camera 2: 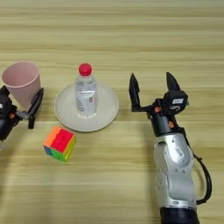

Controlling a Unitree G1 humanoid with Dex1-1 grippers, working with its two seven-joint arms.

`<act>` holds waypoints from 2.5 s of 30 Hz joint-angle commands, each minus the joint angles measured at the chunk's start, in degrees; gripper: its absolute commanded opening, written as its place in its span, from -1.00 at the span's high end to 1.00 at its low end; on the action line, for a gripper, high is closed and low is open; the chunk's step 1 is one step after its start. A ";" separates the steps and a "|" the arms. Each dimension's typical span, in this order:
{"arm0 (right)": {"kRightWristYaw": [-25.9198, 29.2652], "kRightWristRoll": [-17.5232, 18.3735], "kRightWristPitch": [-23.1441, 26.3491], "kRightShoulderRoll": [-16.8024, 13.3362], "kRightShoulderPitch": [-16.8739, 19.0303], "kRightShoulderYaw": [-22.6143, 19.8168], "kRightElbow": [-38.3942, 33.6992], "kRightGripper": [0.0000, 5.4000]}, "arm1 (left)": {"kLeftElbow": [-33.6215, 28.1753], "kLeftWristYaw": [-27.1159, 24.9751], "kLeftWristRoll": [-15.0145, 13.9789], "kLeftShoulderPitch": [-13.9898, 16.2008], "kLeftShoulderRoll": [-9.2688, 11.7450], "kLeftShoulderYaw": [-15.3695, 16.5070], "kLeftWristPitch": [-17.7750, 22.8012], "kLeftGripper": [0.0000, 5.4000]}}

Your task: Move the objects on the table

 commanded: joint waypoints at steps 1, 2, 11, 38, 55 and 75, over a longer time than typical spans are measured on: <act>-1.30 -1.55 -1.50 0.51 -1.78 -0.20 2.09 -1.00 | 2.43 1.54 -0.06 -1.34 1.84 2.97 -0.27 -0.54; -1.40 -1.71 -1.68 0.53 -1.91 -0.13 2.39 -1.00 | 3.42 1.78 -0.06 -1.67 2.07 3.54 -0.41 -0.54; -1.35 -2.27 -2.20 0.78 -2.30 0.39 3.47 -1.00 | 15.93 3.77 1.07 -6.06 3.16 6.28 -3.56 -0.54; -1.29 -2.34 -2.32 0.87 -2.25 0.67 3.78 -1.00 | 41.82 7.36 5.23 -15.39 0.66 3.57 -13.28 -0.54; -0.83 -2.07 -2.31 0.88 -2.57 0.84 4.24 -1.00 | 45.51 9.78 6.21 -16.59 0.29 2.85 -15.31 -0.78; 2.35 -3.53 -2.83 1.80 -0.58 6.58 4.21 -1.00 | 44.72 10.22 6.15 -16.72 0.46 2.33 -15.66 -0.99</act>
